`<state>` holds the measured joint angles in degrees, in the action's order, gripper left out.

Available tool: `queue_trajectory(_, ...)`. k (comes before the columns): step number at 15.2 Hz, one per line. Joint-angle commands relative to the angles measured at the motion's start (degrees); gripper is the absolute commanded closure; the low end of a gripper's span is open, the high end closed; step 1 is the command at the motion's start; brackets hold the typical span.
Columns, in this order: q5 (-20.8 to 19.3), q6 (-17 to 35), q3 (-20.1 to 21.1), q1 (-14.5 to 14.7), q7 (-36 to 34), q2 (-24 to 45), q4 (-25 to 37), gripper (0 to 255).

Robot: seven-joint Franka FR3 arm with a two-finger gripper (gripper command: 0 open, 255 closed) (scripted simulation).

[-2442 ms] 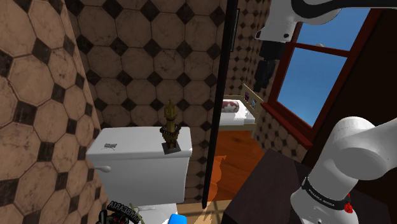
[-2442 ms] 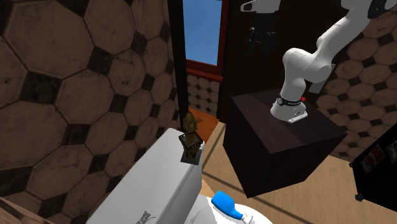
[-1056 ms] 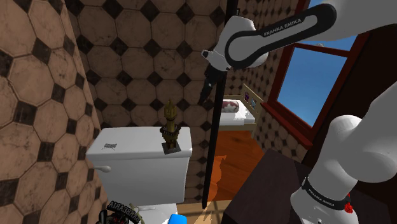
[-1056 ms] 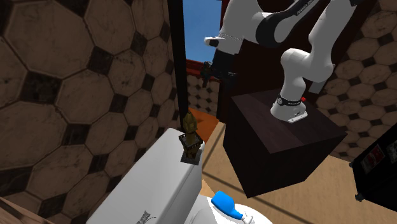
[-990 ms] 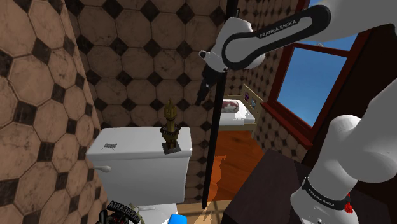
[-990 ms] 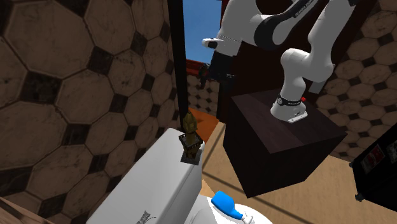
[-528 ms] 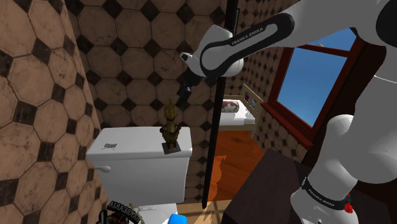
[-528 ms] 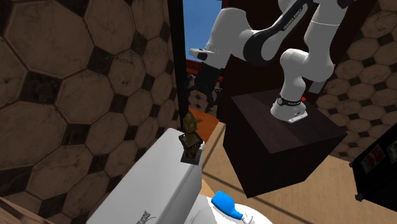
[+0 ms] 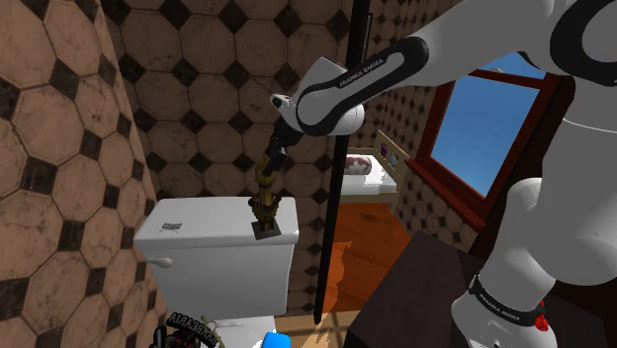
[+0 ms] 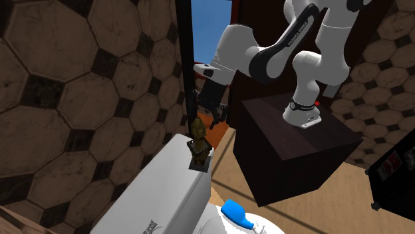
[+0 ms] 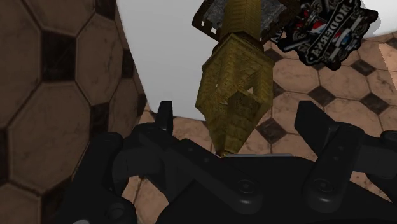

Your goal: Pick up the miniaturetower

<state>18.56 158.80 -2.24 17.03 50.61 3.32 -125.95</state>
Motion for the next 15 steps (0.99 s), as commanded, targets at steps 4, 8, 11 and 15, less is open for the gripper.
queue_trajectory(4,1.5,1.7,0.2,-0.1,1.5,1.2,-0.5,255)
queue_trajectory(8,1.4,1.7,0.3,-0.1,1.4,1.2,-0.6,255)
queue_trajectory(11,1.4,1.8,0.3,-0.1,1.4,1.2,-0.6,255)
queue_trajectory(15,0.3,0.4,0.0,0.0,0.4,0.3,0.0,255)
